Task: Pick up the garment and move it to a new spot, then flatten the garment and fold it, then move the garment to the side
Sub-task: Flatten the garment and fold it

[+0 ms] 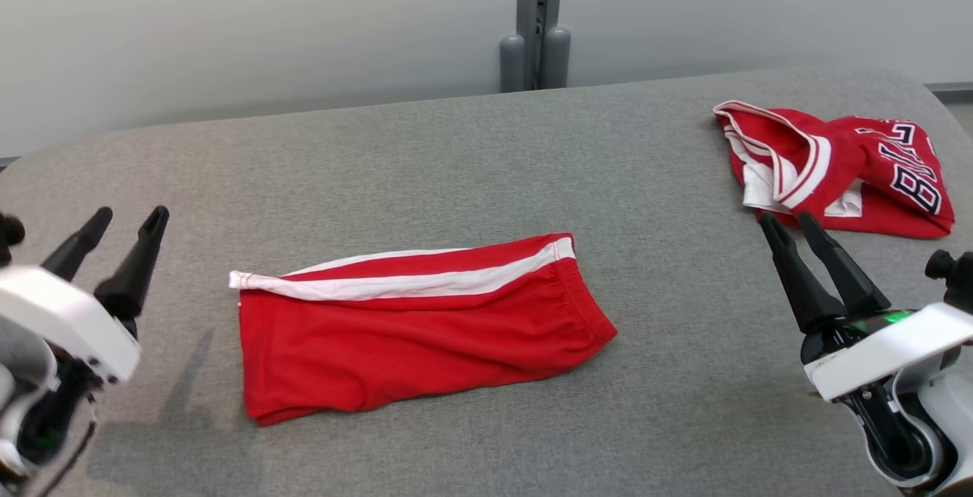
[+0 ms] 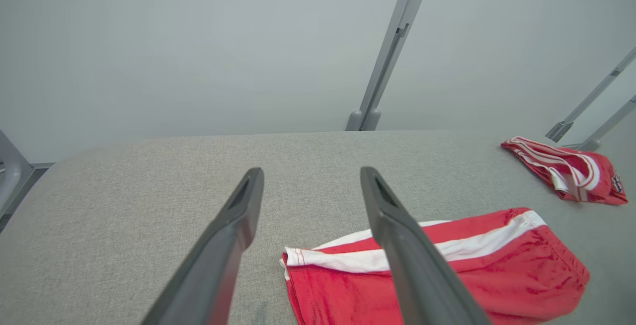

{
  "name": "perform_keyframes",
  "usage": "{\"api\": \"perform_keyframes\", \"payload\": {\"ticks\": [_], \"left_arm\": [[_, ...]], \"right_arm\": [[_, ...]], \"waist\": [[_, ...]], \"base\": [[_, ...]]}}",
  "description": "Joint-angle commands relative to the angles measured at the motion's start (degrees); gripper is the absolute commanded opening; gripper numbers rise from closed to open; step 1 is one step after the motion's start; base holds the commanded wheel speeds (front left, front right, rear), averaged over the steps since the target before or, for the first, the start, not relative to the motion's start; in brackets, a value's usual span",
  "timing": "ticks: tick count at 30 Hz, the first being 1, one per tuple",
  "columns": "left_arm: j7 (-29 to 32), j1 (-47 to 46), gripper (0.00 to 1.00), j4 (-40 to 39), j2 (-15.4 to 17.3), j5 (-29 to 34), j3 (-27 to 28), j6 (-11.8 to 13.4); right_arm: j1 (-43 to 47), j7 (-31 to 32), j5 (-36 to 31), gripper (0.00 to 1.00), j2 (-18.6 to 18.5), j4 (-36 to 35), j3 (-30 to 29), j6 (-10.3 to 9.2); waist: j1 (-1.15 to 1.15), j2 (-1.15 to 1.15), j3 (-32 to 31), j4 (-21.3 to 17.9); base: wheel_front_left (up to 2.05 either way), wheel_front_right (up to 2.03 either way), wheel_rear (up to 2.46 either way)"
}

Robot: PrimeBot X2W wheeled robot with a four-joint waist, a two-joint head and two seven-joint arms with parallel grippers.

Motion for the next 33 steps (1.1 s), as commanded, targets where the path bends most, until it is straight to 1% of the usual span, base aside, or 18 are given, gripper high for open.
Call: {"api": "perform_keyframes", "payload": {"ticks": [1, 4, 7, 9, 10, 13, 17, 20, 22, 25, 27, 30, 33], "left_arm": [[-1.3, 1.2, 1.00, -0.4, -0.2, 0.8, 0.4, 0.9], [-7.4, 5.6, 1.00, -2.9, -1.6, 1.2, 2.0, 4.5], [-9.6, 9.5, 1.00, -5.2, -4.1, 2.9, 4.6, 7.2], [-9.9, 11.9, 1.00, -6.4, -6.3, 5.9, 7.6, 8.7], [-9.9, 13.0, 1.00, -7.2, -7.9, 7.9, 10.2, 9.6], [-9.9, 18.2, 1.00, -8.3, -12.6, 14.6, 16.4, 10.2], [-9.9, 23.3, 1.00, -9.3, -18.7, 22.8, 22.8, 9.3], [-9.9, 26.4, 1.00, -10.0, -23.0, 30.1, 26.8, 9.0], [-9.9, 28.0, 1.00, -10.6, -26.2, 34.3, 29.2, 8.2], [-9.9, 29.8, 1.00, -10.4, -30.1, 38.7, 32.3, 5.9], [-9.9, 30.9, 1.00, -9.3, -32.1, 40.7, 34.2, 4.2], [-9.9, 31.4, 1.00, -8.1, -34.5, 43.0, 36.3, 1.7], [-9.9, 31.7, 1.00, -7.1, -36.3, 44.9, 38.2, -0.3]], "right_arm": [[1.3, -0.2, -1.5, 1.00, 0.2, 0.1, -0.9, 0.01], [3.3, -0.2, -8.6, 1.00, 4.1, -0.7, -6.9, 0.01], [6.3, -0.2, -15.7, 1.00, 8.1, -1.1, -13.1, 0.01], [8.0, -0.2, -20.7, 1.00, 10.6, -1.5, -16.7, 0.01], [8.8, -0.2, -22.6, 1.00, 12.2, -1.8, -18.4, 0.01], [10.7, -0.2, -28.2, 1.00, 15.6, -2.6, -21.6, 0.01], [12.2, -0.2, -34.8, 1.00, 19.1, -3.3, -24.9, 0.01], [12.7, -0.2, -39.1, 1.00, 20.3, -3.4, -26.1, 0.01], [13.6, -0.2, -41.3, 1.00, 21.0, -3.6, -26.5, 0.01], [14.5, -0.2, -43.6, 1.00, 21.6, -3.8, -27.0, 0.01], [14.8, -0.2, -45.0, 1.00, 21.8, -3.2, -26.6, 0.01], [14.4, -0.2, -45.1, 1.00, 22.3, -1.4, -25.0, 0.01], [13.2, -0.2, -44.1, 1.00, 22.2, 2.0, -22.7, 0.01]], "waist": [[0.00, 0.00, -0.3, 0.6], [0.00, 0.00, -0.7, 1.5], [0.00, 0.00, -1.2, 2.4], [0.00, 0.00, -1.5, 2.9], [0.00, 0.00, -1.7, 3.2], [0.00, 0.00, -1.9, 3.6], [0.00, 0.00, -2.0, 3.9], [0.00, 0.00, -2.1, 4.2], [0.00, 0.00, -2.1, 4.5], [0.00, 0.00, -2.1, 4.6], [0.00, 0.00, -2.2, 4.5], [0.00, 0.00, -2.2, 4.2], [0.00, 0.00, -2.0, 4.3]], "base": [[0.00, 0.00, 0.00], [0.00, 0.00, 0.00], [0.00, 0.00, 0.00], [0.00, 0.00, 0.00], [0.00, 0.00, 0.00], [0.00, 0.00, 0.00], [0.00, 0.00, 0.00], [0.00, 0.00, 0.00], [0.00, 0.00, 0.00], [0.00, 0.00, 0.00], [0.00, 0.00, 0.00], [0.00, 0.00, 0.00], [0.00, 0.00, 0.00]]}}
